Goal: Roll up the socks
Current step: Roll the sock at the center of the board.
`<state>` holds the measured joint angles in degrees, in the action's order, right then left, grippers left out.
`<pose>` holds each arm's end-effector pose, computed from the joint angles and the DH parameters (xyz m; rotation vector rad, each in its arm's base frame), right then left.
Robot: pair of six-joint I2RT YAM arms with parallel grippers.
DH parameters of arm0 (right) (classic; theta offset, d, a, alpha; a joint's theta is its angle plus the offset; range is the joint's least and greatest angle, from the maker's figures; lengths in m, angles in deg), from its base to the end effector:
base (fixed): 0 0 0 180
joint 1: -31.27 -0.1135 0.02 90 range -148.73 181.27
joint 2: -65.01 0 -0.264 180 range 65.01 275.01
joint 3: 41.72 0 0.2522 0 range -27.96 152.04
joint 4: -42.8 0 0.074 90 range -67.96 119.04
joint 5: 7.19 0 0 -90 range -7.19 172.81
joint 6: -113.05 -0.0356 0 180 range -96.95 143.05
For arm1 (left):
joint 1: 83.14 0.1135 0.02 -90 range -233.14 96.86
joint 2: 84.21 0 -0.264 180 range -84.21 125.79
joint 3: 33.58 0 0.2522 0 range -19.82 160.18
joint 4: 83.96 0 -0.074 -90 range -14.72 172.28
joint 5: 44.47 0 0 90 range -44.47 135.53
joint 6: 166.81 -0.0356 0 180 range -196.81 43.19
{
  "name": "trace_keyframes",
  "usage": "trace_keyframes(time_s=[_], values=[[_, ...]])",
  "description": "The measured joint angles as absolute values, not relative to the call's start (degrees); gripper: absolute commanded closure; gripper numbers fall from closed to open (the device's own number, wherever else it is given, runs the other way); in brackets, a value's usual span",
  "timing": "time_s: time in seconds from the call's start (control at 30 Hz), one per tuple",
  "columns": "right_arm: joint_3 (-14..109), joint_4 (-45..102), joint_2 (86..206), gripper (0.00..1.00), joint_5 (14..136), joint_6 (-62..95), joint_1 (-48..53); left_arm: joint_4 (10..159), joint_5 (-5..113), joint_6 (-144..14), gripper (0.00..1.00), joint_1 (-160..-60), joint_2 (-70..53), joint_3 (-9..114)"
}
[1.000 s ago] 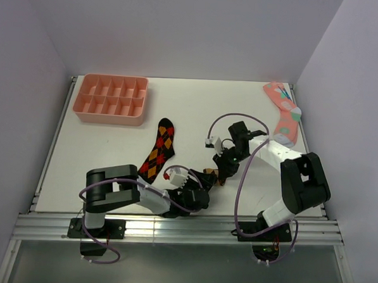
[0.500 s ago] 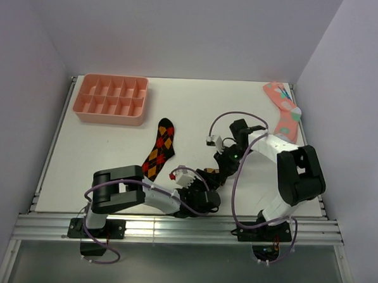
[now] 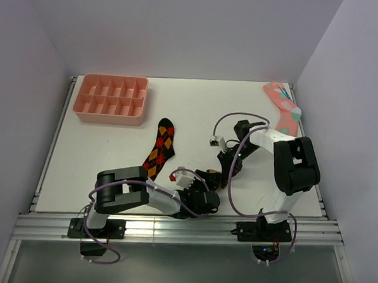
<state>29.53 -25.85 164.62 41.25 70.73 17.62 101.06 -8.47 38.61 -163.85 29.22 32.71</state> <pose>0.2604 0.0875 0.1541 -1.3935 2.4798 1.0828 0.0877 -0.3575 0.1072 -1.0794 1.8620 -1.0728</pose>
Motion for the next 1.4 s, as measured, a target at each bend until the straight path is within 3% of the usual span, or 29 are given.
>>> trace_keyframes(time_s=[0.73,1.23,1.4], values=[[31.35,-35.54,169.23,1.0,39.61,76.93,19.65,107.33,-1.24,40.1,0.31,-163.11,29.57,30.42],[31.41,-38.77,171.7,1.0,38.87,78.66,23.3,103.38,17.41,40.47,0.3,-157.62,27.76,32.01],[31.41,-39.49,171.7,1.0,40.05,78.68,23.91,100.71,23.46,40.45,0.36,-155.74,28.39,34.42]])
